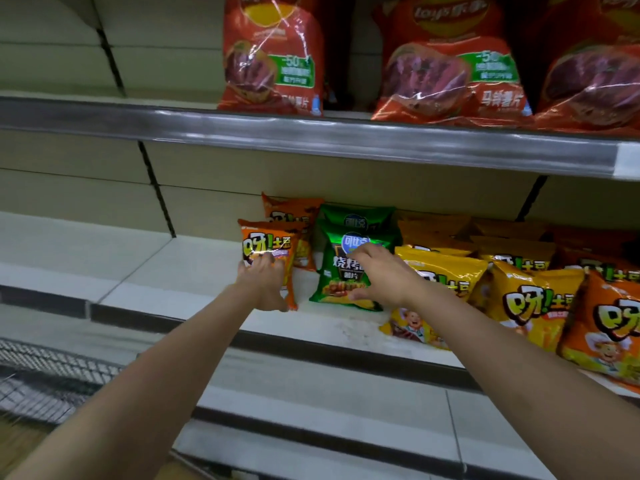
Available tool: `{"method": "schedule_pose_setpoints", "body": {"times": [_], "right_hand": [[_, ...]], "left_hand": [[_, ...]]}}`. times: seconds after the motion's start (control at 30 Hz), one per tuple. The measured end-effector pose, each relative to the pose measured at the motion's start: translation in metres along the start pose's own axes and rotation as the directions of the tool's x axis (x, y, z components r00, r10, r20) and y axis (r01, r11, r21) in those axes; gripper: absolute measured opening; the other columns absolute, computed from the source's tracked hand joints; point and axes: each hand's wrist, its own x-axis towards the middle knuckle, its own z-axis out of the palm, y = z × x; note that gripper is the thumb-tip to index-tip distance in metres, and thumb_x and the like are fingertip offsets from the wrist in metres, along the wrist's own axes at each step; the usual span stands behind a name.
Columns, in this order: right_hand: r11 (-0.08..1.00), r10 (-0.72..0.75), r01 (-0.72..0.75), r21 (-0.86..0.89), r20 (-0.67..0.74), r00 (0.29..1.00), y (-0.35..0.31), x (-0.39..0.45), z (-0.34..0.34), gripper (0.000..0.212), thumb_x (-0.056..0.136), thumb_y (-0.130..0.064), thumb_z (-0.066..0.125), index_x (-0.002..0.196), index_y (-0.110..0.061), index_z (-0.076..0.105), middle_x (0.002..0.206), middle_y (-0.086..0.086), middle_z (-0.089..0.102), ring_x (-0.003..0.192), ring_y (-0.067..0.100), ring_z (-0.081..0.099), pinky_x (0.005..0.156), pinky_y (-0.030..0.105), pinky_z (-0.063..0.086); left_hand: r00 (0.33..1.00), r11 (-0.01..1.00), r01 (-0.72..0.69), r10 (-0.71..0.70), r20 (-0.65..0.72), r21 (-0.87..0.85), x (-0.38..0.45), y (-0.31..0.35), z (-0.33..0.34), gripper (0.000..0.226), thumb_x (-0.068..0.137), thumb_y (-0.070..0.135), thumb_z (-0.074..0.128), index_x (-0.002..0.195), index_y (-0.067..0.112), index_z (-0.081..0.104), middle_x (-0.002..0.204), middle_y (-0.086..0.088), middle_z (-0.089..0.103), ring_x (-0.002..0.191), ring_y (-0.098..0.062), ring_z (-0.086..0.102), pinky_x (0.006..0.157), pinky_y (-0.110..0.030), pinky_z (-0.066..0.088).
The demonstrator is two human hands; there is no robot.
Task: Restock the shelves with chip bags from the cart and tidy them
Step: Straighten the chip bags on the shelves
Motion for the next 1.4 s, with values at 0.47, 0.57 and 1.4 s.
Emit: {"method": "schedule_pose_setpoints", "body": {"times": [0.47,0.57,1.4], "right_hand": [[0.950,0.309,-0.309,-0.048,-0.001,0.951,0.004,0.093,0.009,0.083,0.085,-0.037,0.070,0.149,-0.013,0.023,0.144,0.013,0.041,0.133,0.031,0.038,0.110,0.040,0.025],[0.945,0.320,-0.317,-0.078,0.026,0.947,0.008,0.101,0.017,0.073,0.083,-0.034,0.071,0.142,-0.012,0.033,0.135,0.011,0.049,0.127,0.029,0.044,0.110,0.040,0.025],[0.931,0.344,-0.344,-0.126,-0.022,0.939,0.017,0.115,0.032,0.096,0.080,-0.044,0.073,0.151,-0.020,0.014,0.141,0.007,0.046,0.135,0.029,0.037,0.116,0.054,0.002]], "left_hand": [[0.987,0.985,-0.143,0.135,-0.083,-0.094,0.131,-0.080,-0.015,0.073,0.075,0.059,0.069,0.131,0.016,0.049,0.130,-0.007,0.055,0.119,-0.025,0.051,0.101,-0.038,0.040],[0.987,0.987,-0.160,0.161,-0.021,0.024,0.142,-0.079,-0.018,0.081,0.077,0.059,0.068,0.141,0.018,0.039,0.136,-0.007,0.047,0.128,-0.025,0.042,0.113,-0.048,0.027],[0.955,0.972,-0.205,0.224,-0.194,0.115,0.138,-0.061,-0.016,0.104,0.068,0.060,0.075,0.145,0.014,0.022,0.150,-0.007,0.029,0.140,-0.027,0.027,0.117,-0.051,0.013]]}}
